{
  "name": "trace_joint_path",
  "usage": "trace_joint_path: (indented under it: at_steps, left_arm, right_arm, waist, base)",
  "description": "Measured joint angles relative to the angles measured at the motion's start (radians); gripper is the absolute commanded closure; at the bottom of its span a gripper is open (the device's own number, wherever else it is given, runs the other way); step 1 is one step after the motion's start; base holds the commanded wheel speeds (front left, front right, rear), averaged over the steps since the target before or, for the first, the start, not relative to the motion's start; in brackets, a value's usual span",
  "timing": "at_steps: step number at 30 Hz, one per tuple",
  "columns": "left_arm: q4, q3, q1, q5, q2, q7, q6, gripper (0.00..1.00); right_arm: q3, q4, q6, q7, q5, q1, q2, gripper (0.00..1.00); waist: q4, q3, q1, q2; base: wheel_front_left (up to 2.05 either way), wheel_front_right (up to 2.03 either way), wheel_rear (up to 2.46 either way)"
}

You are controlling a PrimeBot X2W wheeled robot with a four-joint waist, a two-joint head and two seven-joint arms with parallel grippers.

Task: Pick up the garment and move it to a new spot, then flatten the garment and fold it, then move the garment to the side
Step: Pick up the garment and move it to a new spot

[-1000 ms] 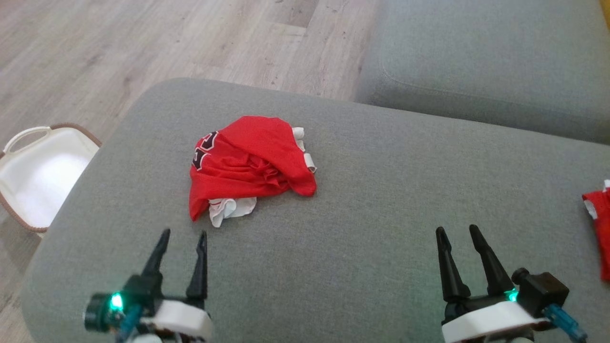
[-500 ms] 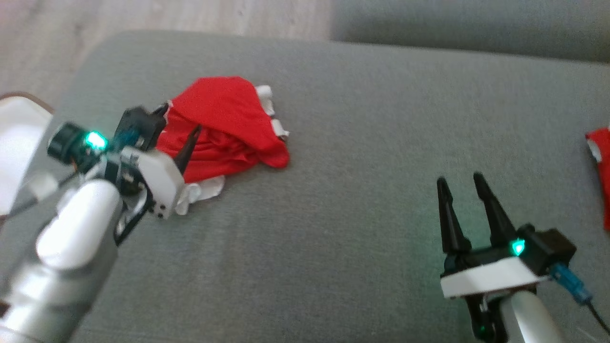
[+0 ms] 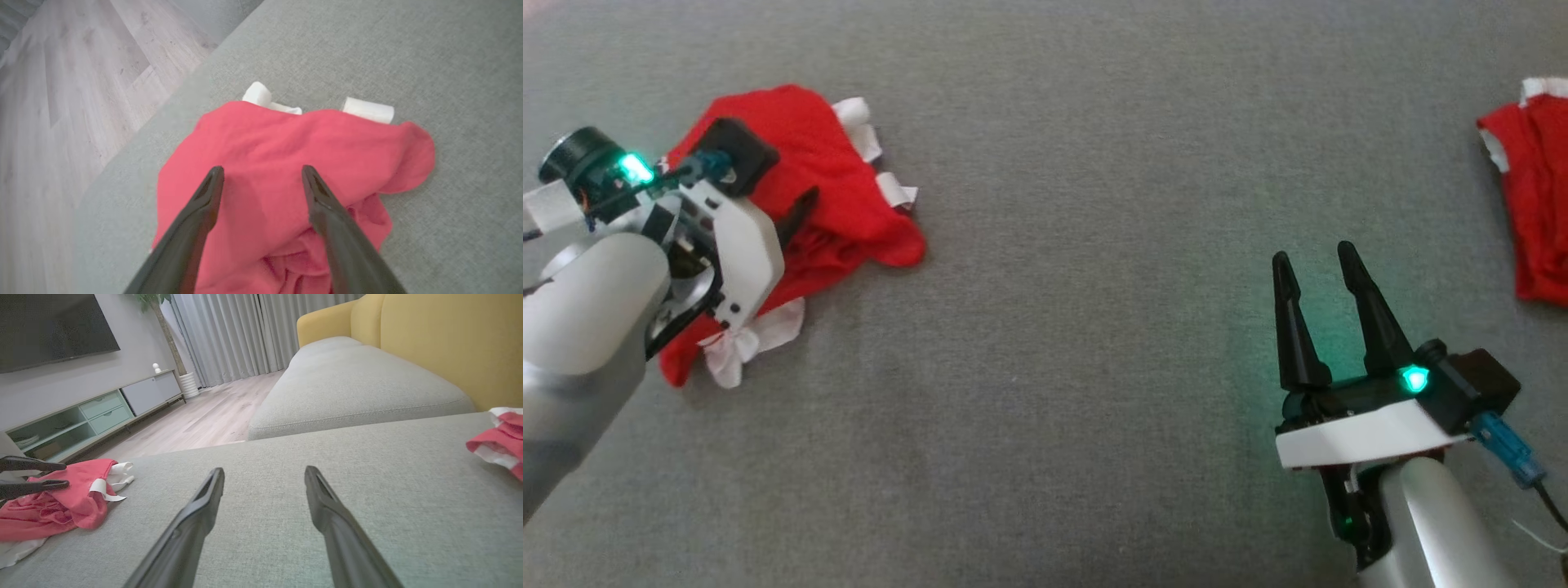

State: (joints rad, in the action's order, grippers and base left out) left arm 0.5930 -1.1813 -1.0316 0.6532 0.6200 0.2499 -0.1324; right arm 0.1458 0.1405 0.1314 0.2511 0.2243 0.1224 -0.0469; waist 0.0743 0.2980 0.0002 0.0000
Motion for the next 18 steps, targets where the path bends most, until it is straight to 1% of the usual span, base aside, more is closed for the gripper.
trace_joint_path:
  at_steps: [1,2,3,4,5,6,7,11,18]
  left_arm:
    - [0.010,-0.024,-0.005,0.015,0.000,-0.008,0.000,0.00]
    - [0.016,-0.048,-0.007,0.029,-0.001,-0.014,0.000,0.07]
    - [0.019,-0.067,-0.007,0.042,-0.002,-0.019,0.000,0.25]
    - [0.021,-0.084,-0.007,0.056,-0.004,-0.023,0.000,0.59]
    - [0.021,-0.098,-0.009,0.070,-0.004,-0.024,0.000,0.73]
    - [0.021,-0.109,-0.010,0.081,-0.004,-0.023,0.000,0.91]
    - [0.019,-0.117,-0.010,0.091,-0.004,-0.019,0.000,1.00]
    - [0.002,-0.131,-0.010,0.140,-0.002,0.004,0.000,1.00]
    - [-0.005,-0.139,-0.030,0.150,-0.001,-0.032,0.000,1.00]
  right_arm:
    - [0.000,0.000,0.000,0.000,0.000,0.001,0.000,0.00]
    - [0.000,0.000,0.000,0.000,0.000,0.002,0.000,0.00]
    - [-0.001,-0.001,0.000,0.000,0.000,0.003,0.000,0.00]
    - [-0.001,-0.001,0.000,0.000,0.000,0.005,0.000,0.00]
    - [-0.002,-0.001,0.000,0.000,0.000,0.008,0.000,0.00]
    - [-0.002,-0.001,0.000,0.000,0.000,0.010,0.000,0.00]
    - [-0.002,-0.001,0.000,0.000,0.000,0.010,0.000,0.00]
    - [-0.002,-0.001,0.000,0.000,0.001,0.010,0.000,0.00]
    - [-0.002,0.004,0.000,0.000,0.005,0.009,0.000,0.00]
  waist:
    - [-0.007,0.005,0.0000,0.0000]
    - [-0.013,0.008,0.0000,0.0000]
    - [-0.018,0.011,0.0000,0.0000]
    - [-0.021,0.012,0.0000,0.0000]
    - [-0.024,0.012,0.0000,0.0000]
    - [-0.025,0.010,-0.0001,0.0000]
    - [-0.025,0.008,-0.0002,0.0000]
    - [-0.027,-0.005,-0.0002,0.0000]
    - [-0.028,-0.046,-0.0003,0.0000]
  base:
    - [0.00,0.00,0.00]
    - [0.00,0.00,0.00]
    - [0.00,0.00,0.00]
    - [0.00,0.00,0.00]
    - [0.00,0.00,0.00]
    - [0.00,0.00,0.00]
    - [0.00,0.00,0.00]
    - [0.00,0.00,0.00]
    - [0.00,0.00,0.00]
